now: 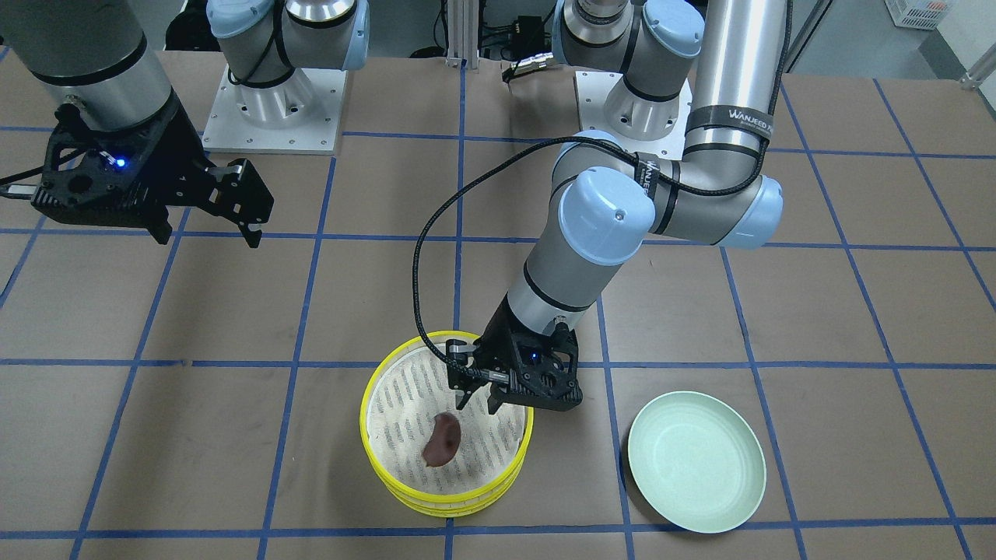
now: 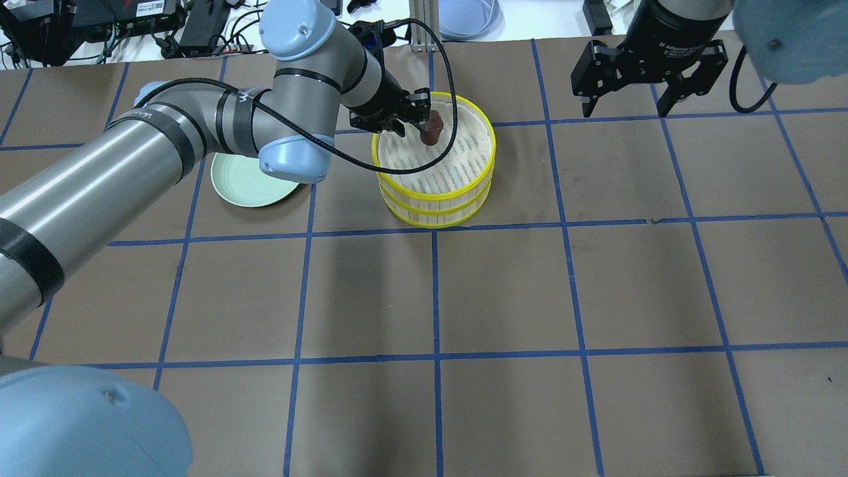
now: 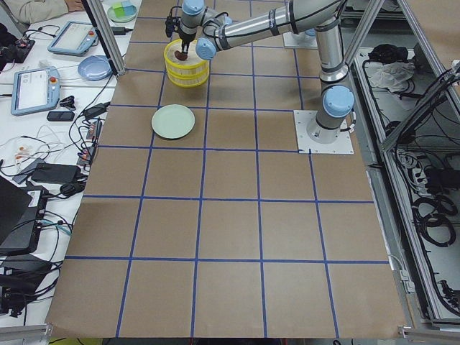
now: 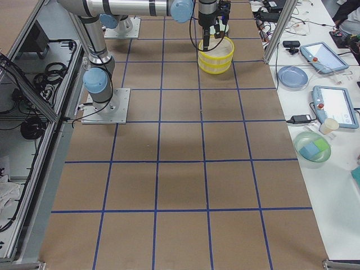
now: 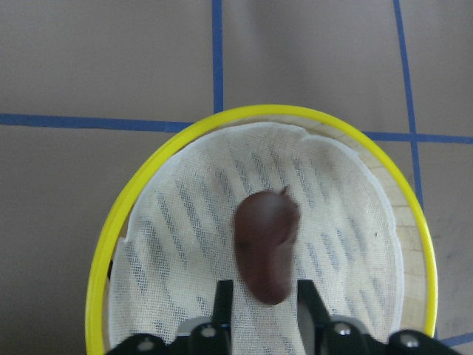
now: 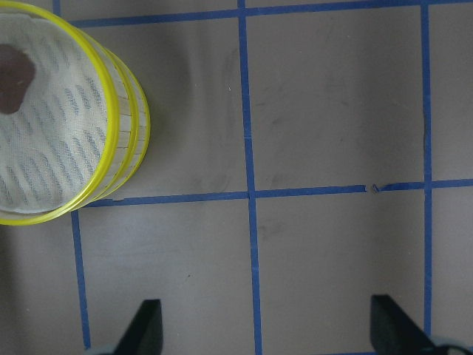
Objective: Stack buns with steamer
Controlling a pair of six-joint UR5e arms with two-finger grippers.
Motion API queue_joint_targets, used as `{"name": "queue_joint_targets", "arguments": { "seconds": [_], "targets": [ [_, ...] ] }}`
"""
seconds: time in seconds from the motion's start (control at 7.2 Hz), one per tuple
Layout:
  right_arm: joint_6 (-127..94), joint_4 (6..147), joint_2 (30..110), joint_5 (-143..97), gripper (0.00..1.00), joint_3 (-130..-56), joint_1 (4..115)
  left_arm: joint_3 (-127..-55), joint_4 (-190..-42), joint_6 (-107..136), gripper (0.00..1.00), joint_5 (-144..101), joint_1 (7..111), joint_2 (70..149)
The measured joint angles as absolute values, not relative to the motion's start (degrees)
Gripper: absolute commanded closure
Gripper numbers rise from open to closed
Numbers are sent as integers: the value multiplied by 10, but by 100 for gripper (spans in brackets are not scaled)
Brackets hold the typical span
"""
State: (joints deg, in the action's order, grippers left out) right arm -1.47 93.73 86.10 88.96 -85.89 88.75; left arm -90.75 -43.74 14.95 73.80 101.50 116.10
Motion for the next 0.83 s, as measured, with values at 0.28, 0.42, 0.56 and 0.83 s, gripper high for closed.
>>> {"name": "queue_joint_targets", "arguments": {
  "seconds": [0.28, 0.42, 0.56, 0.83],
  "targets": [
    [-14, 936, 871, 886, 0, -860, 890, -912, -436, 147, 0, 737, 1015, 1157],
    [-16, 936, 873, 883, 0, -860, 892, -910, -439, 144, 1, 739, 1013, 1147],
    [-19, 937, 873, 881, 0, -860, 893, -906, -450, 141, 1, 744, 1005, 1134],
    [-36, 937, 875, 880, 0, -860, 906, -888, -528, 77, 0, 781, 969, 1101]
  ]
}}
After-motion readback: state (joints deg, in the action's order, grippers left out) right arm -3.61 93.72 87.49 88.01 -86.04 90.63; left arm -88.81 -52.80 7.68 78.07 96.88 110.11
